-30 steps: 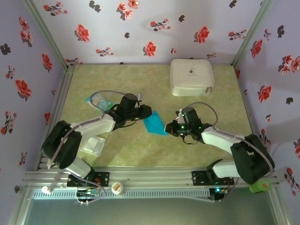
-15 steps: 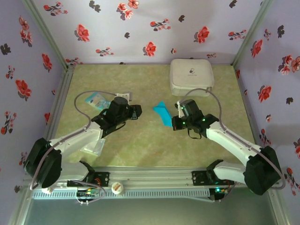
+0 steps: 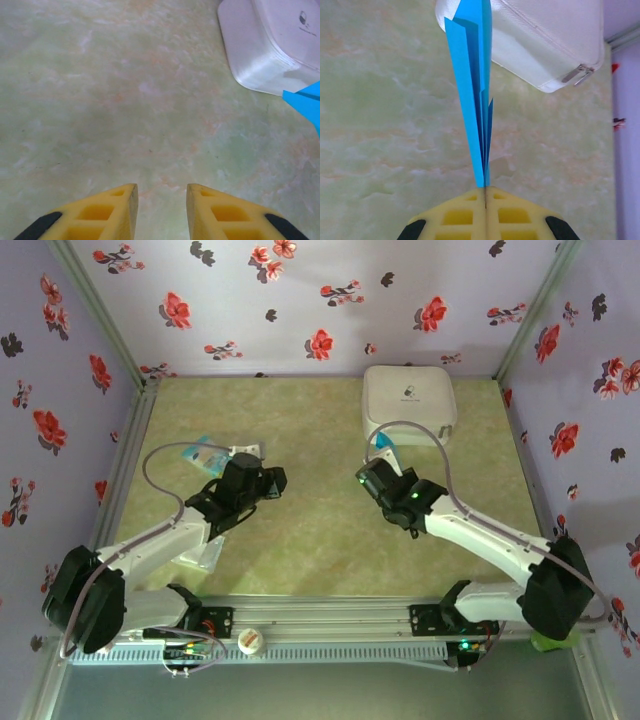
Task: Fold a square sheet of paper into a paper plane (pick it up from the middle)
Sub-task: Turn over the paper at the center of the table.
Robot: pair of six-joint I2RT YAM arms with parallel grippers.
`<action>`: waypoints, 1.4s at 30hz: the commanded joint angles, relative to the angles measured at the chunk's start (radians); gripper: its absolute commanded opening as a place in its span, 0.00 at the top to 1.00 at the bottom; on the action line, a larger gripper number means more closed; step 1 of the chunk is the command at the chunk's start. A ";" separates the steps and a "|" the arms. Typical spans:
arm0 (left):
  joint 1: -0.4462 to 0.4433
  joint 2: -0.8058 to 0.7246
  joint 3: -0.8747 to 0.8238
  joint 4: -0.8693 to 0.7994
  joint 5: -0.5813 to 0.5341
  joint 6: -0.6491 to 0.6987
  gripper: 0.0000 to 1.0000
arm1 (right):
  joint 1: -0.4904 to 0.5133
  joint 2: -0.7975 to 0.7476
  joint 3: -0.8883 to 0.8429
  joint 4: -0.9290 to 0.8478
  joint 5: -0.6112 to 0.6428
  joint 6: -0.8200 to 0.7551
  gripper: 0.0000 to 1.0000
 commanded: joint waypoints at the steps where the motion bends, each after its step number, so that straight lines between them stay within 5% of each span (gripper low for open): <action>1: 0.015 -0.029 -0.017 0.000 -0.035 -0.037 0.68 | 0.061 0.049 -0.001 0.025 0.088 -0.097 1.00; 13: 0.047 -0.072 -0.024 -0.058 -0.067 -0.088 0.68 | 0.269 0.296 0.047 0.020 -0.117 -0.132 1.00; 26: 0.057 -0.059 -0.019 -0.062 -0.020 -0.094 0.67 | 0.277 0.368 0.116 0.046 -0.450 -0.008 0.88; 36: 0.059 0.055 0.036 -0.050 0.097 -0.098 0.67 | 0.038 0.169 -0.022 0.254 -0.942 0.204 0.67; 42: 0.057 0.140 0.074 -0.011 0.213 -0.109 0.74 | -0.130 0.154 -0.123 0.420 -1.182 0.382 0.79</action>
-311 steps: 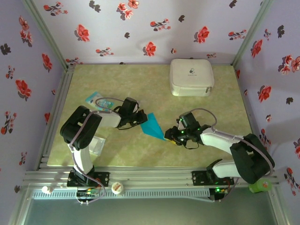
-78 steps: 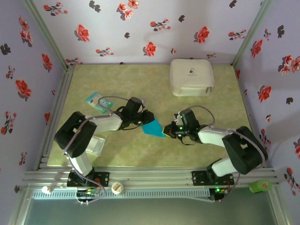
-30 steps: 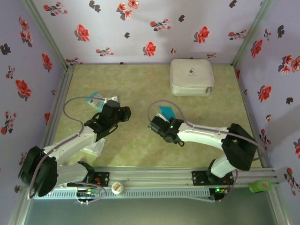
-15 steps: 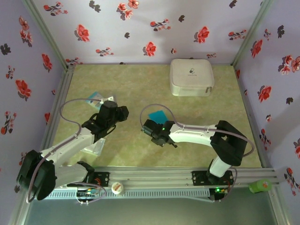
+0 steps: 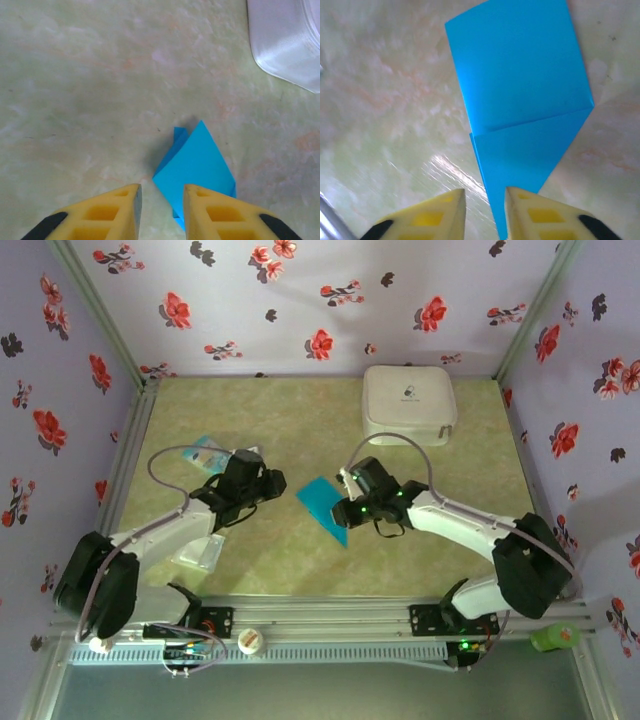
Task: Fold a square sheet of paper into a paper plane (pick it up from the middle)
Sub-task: Turn over the paper at the center of the table.
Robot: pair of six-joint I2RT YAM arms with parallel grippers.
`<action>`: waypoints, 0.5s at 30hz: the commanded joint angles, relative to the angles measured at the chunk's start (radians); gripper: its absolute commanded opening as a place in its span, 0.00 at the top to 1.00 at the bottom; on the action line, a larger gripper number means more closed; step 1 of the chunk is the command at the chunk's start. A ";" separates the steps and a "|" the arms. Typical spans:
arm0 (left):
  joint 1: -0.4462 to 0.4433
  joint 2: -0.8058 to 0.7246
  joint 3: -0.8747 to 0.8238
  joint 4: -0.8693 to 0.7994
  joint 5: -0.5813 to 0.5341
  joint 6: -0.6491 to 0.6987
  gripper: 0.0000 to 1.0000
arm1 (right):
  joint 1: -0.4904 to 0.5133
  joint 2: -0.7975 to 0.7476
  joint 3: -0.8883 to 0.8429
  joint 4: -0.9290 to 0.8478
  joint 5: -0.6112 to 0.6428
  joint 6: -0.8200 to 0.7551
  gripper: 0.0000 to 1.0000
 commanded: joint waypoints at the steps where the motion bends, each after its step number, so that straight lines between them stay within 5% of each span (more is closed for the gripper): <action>1: 0.006 0.046 0.042 0.030 0.095 -0.017 0.75 | -0.058 0.030 -0.036 0.102 -0.209 0.136 0.82; 15: -0.012 0.164 0.085 0.083 0.212 -0.058 0.78 | -0.093 0.237 -0.040 0.166 -0.253 0.235 0.91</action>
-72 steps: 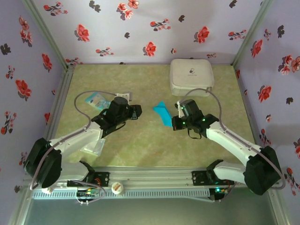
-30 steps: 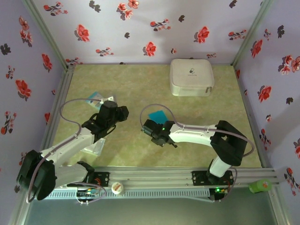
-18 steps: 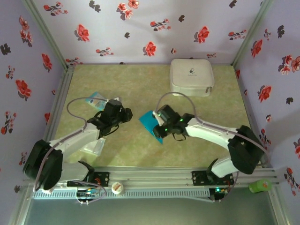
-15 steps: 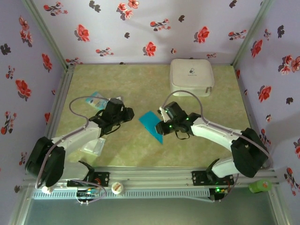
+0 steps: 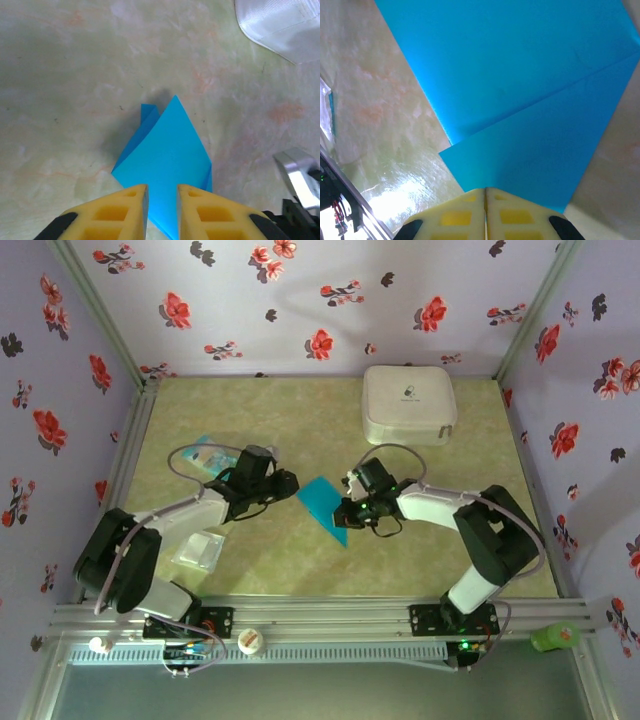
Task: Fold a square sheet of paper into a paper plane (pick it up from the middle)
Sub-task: Turn over the paper at the center of the table, then rotate the paper at the center of the table.
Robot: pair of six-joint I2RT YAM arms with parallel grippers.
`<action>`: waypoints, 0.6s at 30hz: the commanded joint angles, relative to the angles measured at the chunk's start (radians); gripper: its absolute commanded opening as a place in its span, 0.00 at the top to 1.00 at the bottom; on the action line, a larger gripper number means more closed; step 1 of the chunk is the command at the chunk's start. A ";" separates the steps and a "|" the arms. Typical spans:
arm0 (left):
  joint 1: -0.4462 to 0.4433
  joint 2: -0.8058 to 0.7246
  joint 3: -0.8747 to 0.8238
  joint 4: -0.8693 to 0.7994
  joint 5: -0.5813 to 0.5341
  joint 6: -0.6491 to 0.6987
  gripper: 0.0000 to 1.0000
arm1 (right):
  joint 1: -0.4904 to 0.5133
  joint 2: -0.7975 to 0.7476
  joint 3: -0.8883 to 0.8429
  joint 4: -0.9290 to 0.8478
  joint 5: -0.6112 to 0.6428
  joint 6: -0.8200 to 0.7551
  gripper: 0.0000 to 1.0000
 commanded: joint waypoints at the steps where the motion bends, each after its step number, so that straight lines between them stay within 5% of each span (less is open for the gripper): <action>1: -0.010 0.029 0.039 0.025 0.045 -0.014 0.78 | -0.005 0.025 -0.017 0.038 -0.013 0.050 0.91; 18: -0.093 0.216 0.174 0.034 0.133 -0.036 0.82 | 0.002 0.003 -0.172 0.182 0.203 0.425 0.90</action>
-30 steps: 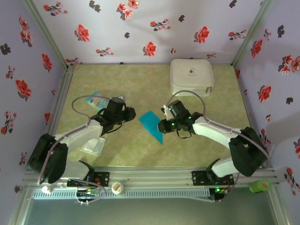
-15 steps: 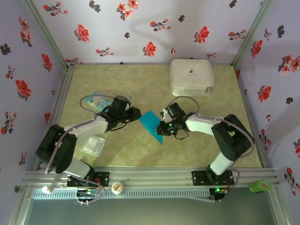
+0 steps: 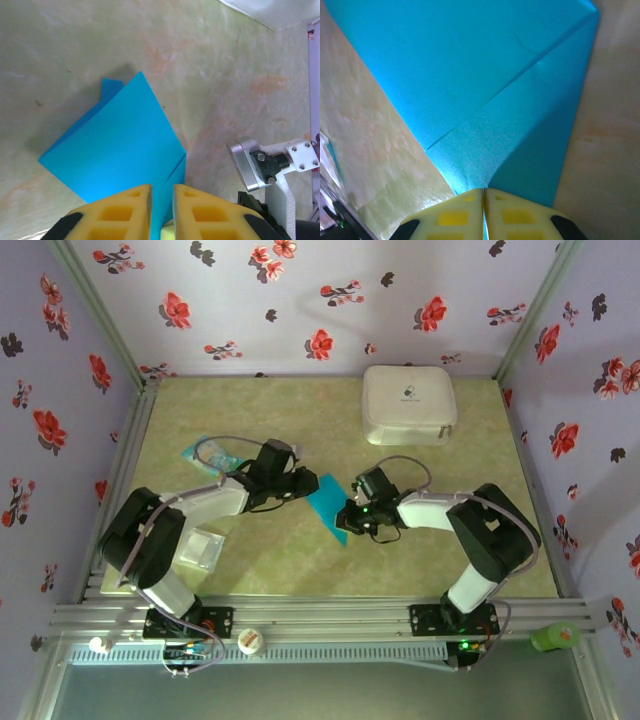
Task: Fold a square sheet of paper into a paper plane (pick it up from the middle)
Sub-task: Rotate the paper at the center of the table.
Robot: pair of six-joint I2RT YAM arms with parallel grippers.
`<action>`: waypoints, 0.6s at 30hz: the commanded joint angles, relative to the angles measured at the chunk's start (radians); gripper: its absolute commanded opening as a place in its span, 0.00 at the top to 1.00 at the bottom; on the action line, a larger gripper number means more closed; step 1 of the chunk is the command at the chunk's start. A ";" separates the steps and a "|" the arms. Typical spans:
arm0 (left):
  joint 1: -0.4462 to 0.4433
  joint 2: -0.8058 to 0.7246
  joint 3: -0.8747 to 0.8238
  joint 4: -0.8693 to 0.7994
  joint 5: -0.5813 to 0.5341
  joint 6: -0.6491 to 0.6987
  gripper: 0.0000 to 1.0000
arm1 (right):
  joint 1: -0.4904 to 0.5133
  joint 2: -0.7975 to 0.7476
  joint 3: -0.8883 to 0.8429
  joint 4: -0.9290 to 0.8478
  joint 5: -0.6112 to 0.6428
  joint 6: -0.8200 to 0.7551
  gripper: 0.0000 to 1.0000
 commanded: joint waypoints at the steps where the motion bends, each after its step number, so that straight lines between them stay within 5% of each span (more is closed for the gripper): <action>1: -0.025 0.061 0.045 0.013 0.033 -0.035 0.83 | 0.008 -0.017 -0.068 0.000 0.163 0.173 0.90; 15: -0.048 0.233 0.109 0.089 0.081 -0.044 0.85 | 0.084 -0.074 -0.076 -0.014 0.274 0.302 0.89; 18: -0.048 0.268 0.111 0.087 0.090 -0.041 0.95 | 0.084 -0.088 -0.059 -0.002 0.245 0.276 0.87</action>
